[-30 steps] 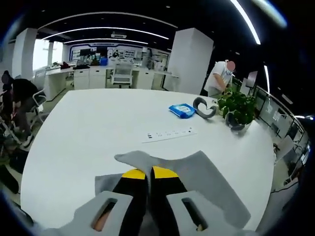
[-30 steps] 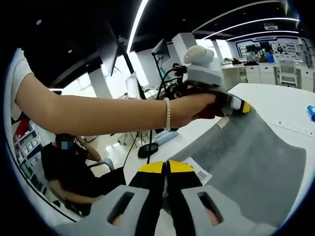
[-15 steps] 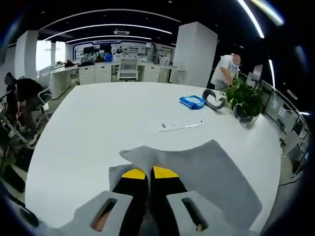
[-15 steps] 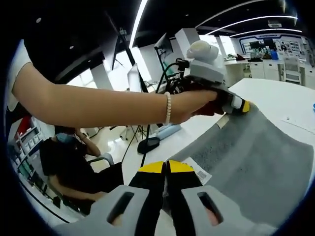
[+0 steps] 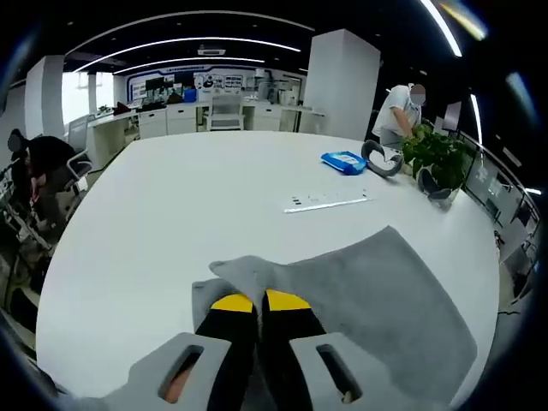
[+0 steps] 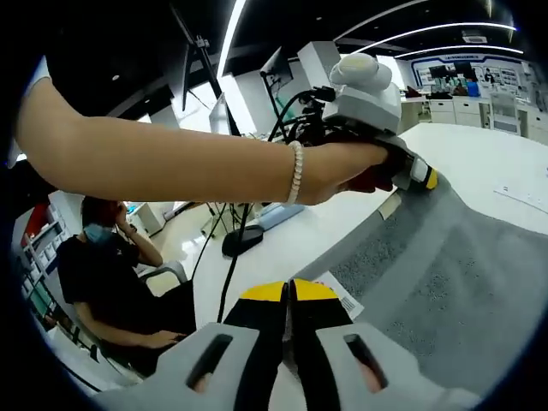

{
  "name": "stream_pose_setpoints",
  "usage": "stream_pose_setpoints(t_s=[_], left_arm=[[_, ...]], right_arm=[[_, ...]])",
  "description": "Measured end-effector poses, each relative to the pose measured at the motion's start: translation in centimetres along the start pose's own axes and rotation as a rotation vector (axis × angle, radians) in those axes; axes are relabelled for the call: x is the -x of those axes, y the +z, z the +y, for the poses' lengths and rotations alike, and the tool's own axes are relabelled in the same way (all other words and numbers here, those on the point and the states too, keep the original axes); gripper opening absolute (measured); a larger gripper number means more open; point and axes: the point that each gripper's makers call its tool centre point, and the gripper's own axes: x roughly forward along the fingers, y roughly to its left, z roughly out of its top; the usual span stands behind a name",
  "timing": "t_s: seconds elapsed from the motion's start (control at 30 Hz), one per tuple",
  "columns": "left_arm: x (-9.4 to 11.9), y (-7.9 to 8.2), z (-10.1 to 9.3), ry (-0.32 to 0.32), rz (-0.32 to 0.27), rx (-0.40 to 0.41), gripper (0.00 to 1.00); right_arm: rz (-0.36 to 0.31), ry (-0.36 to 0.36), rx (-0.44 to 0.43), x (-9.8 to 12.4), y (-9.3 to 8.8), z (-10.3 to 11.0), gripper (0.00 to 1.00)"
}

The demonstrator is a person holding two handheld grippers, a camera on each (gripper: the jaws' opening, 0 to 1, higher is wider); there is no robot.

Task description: Fold the towel on the table until its edges align and the towel forms a compact rectangular stack.

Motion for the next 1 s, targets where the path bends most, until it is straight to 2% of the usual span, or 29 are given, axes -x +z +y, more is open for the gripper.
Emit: stream_pose_setpoints(t_s=[0.2,0.43,0.67,0.87,1.0], left_arm=[[-0.2,-1.2,1.0,0.03,-0.004,0.01,0.03],[-0.6,-0.8,0.9,0.026,-0.022,0.016,0.03],[-1.4,-1.1,1.9,0.064,-0.017,0.007,0.08],[-0.4,-0.7,2.5,0.07,-0.059,0.084,0.14],[1.1,-0.7,2.0,0.076,-0.079,0.066,0.15]], right_arm=[[0.025,-0.004,-0.026,-0.8,-1.3,-0.1,0.0],[0.042,0.005,-0.049,-1.2,-1.9,-0.3,0.01],[0.049,0.006,-0.043,-0.2,-2.2,-0.9,0.06],[0.022,-0.044,-0.051,1.8,-1.3,-3.7,0.08],[0.0,-0.123,-0.031,4.5,-0.2,-7.2,0.08]])
